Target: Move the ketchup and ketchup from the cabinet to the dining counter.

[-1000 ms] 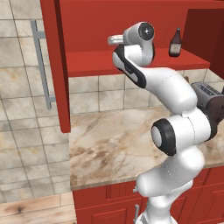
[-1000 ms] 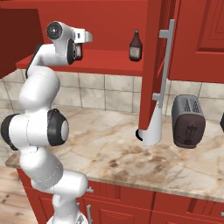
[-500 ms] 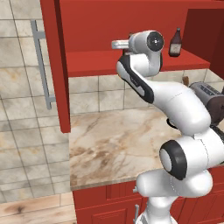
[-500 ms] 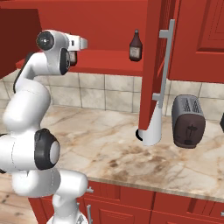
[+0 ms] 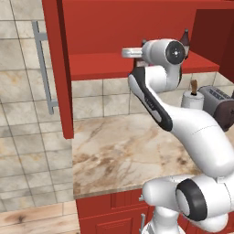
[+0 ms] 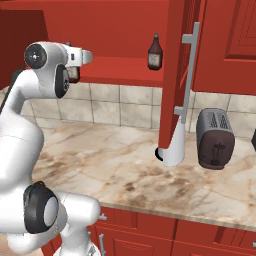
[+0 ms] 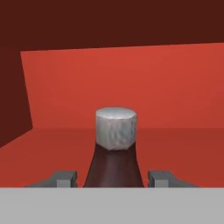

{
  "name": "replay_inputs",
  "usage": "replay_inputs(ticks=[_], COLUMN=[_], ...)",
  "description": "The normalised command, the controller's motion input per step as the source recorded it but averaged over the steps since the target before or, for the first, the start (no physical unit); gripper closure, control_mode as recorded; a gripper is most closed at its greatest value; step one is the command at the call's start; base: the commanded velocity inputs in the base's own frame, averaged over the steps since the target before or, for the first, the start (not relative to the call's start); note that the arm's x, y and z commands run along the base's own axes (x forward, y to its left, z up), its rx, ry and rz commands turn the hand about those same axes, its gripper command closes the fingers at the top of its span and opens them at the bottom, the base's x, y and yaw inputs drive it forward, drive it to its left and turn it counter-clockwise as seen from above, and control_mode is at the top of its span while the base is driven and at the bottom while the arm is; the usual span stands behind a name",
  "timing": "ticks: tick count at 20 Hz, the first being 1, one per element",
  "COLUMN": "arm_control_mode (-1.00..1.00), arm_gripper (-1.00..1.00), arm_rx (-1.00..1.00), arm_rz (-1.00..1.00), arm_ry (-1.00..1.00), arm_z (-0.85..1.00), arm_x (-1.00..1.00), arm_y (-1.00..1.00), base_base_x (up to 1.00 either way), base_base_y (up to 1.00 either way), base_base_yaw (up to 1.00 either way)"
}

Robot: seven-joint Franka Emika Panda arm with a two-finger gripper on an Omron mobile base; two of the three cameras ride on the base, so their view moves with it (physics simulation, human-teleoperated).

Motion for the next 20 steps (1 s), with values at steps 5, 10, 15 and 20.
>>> replay_inputs(ticks=[5,10,15,20], arm_control_mode=[-1.00,-1.00,-1.00,-1.00], arm_gripper=[1.00,1.00,1.00,1.00], arm_rx=[0.00,0.00,0.00,0.00], arm_rz=[0.00,0.00,0.00,0.00], arm_ry=[-0.01,-0.04,0.00,0.00], arm_z=[0.00,0.00,-0.03,-0.03], arm_x=[-0.67,-0.69,-0.52,-0.52], arm_y=[0.00,0.00,-0.02,-0.07], base_base_x=[0.00,0.00,0.00,0.00], base_base_y=[0.00,0.00,0.00,0.00], base_base_yaw=[0.00,0.00,0.00,0.00])
